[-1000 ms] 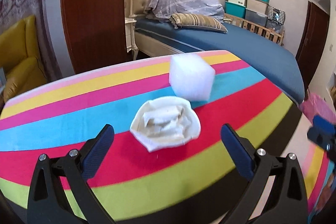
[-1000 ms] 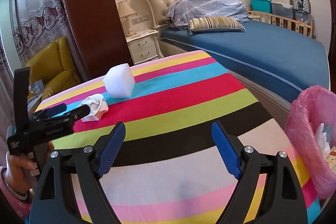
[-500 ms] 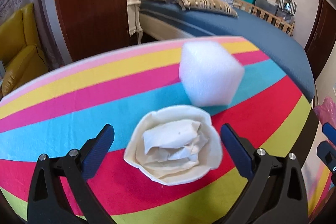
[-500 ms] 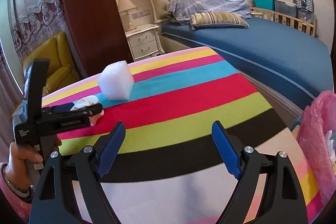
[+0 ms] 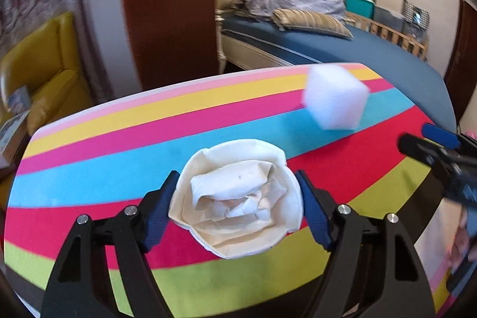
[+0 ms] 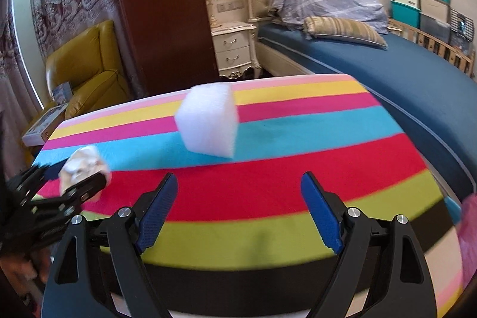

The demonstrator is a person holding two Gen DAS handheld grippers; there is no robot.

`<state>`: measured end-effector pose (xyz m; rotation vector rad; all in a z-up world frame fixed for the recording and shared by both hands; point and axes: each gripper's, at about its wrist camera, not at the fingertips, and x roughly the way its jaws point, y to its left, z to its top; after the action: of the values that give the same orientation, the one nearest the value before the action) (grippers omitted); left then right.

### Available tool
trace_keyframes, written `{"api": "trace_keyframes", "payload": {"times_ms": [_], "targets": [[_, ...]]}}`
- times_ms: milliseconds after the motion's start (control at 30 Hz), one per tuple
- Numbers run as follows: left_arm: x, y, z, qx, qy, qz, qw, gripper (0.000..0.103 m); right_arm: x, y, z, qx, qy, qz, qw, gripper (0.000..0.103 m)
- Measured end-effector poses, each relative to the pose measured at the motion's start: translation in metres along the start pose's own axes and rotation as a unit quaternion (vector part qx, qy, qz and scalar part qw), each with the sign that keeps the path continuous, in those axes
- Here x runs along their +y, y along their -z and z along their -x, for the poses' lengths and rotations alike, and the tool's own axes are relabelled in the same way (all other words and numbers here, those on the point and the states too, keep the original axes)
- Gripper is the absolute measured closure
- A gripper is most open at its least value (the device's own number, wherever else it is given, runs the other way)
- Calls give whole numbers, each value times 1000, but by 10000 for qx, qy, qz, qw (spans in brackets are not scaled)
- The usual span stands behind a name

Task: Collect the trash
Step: 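Grasp the paper cup with tissue with left tool while right tool grasps foam block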

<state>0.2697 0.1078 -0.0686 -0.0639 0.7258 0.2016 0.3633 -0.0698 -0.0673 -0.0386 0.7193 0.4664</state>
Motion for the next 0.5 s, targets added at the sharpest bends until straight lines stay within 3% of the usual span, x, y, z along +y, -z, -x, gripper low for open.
{"api": "trace_keyframes", "payload": {"times_ms": [267, 500], "targets": [[33, 7, 20, -346, -108, 589, 9976, 28, 30, -32, -48, 119, 30, 191, 9997, 21], [31, 6, 24, -384, -150, 512, 9978, 28, 38, -51, -80, 269, 219, 187, 9992, 21]]}}
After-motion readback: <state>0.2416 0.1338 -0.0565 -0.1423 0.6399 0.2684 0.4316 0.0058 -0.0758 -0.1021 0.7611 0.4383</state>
